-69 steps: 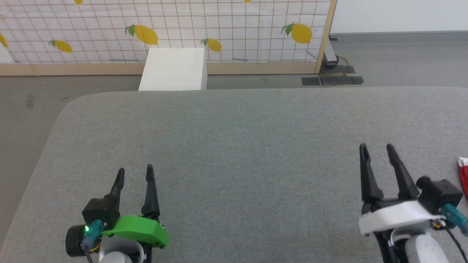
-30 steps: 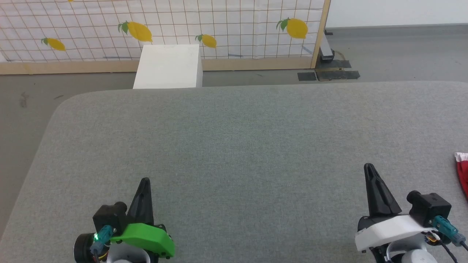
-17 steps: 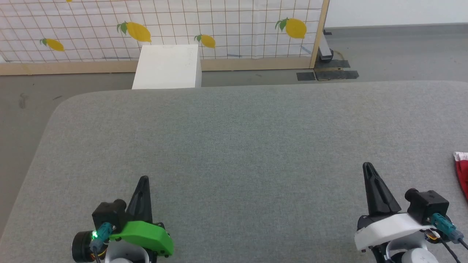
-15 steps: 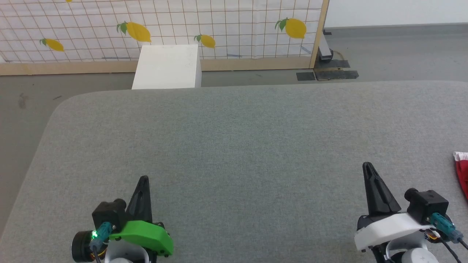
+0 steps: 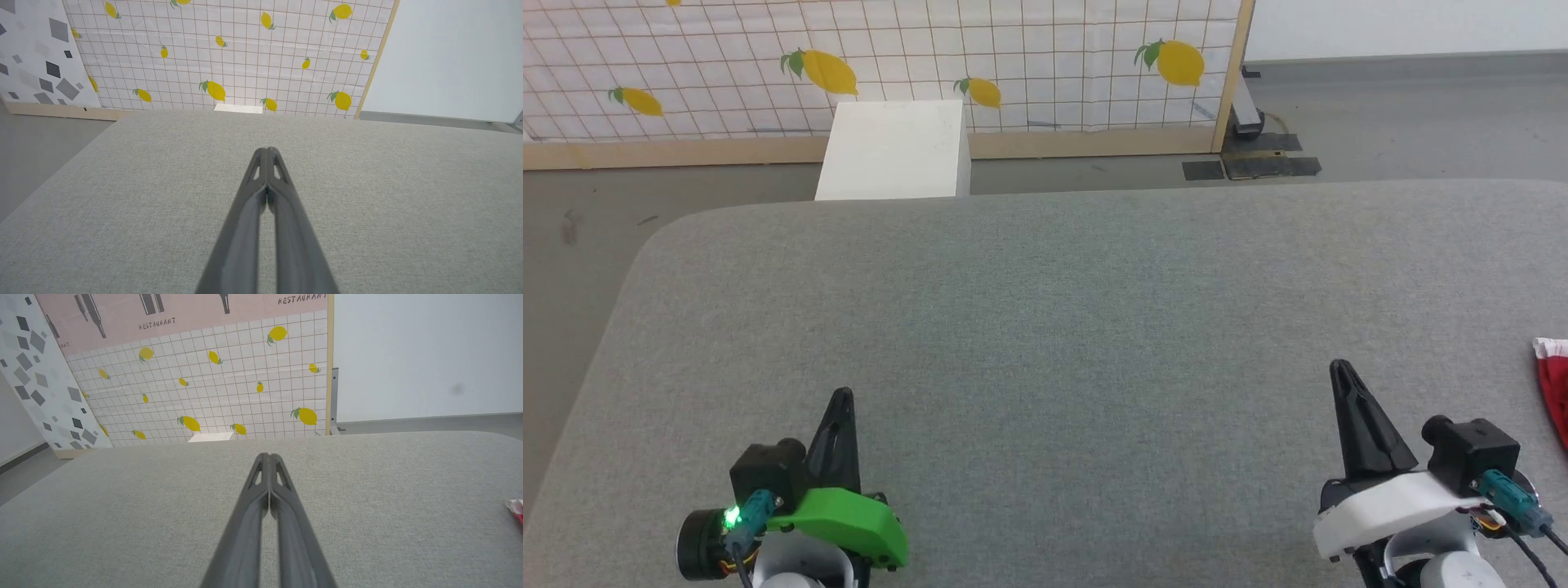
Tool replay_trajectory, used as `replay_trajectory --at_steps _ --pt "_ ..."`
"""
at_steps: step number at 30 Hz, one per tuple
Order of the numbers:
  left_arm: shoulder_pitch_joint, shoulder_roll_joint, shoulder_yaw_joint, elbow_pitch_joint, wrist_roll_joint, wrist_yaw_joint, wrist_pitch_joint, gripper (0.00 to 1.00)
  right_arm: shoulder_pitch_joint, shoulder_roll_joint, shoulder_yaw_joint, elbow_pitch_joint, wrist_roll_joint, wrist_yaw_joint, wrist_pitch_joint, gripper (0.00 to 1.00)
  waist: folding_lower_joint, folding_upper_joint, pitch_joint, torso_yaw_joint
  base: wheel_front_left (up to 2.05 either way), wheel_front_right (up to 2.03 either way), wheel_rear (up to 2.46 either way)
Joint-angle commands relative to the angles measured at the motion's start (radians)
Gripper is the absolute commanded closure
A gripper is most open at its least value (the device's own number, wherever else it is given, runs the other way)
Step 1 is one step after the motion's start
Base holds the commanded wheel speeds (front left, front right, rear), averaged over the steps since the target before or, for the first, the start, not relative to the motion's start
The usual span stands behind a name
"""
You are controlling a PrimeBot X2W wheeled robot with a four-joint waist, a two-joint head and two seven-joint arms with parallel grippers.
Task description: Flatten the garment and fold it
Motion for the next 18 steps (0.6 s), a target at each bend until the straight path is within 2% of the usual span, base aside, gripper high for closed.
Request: replay_trajectory --at_steps 1,18 --pt "0.008 -0.002 0.003 -0.009 0.009 0.000 0.006 1.00 0.007 0.000 0.001 -0.011 -0.013 -0.001 0.006 1.00 0.0000 0.0041 0.000 0.000 0.00 0.00 0.00" --pt "0.011 -0.003 0.013 -0.042 0.045 0.000 0.045 1.00 0.010 0.000 0.002 -0.041 -0.051 -0.001 0.044 1.00 0.0000 0.0057 0.000 -0.006 0.00 0.00 0.00"
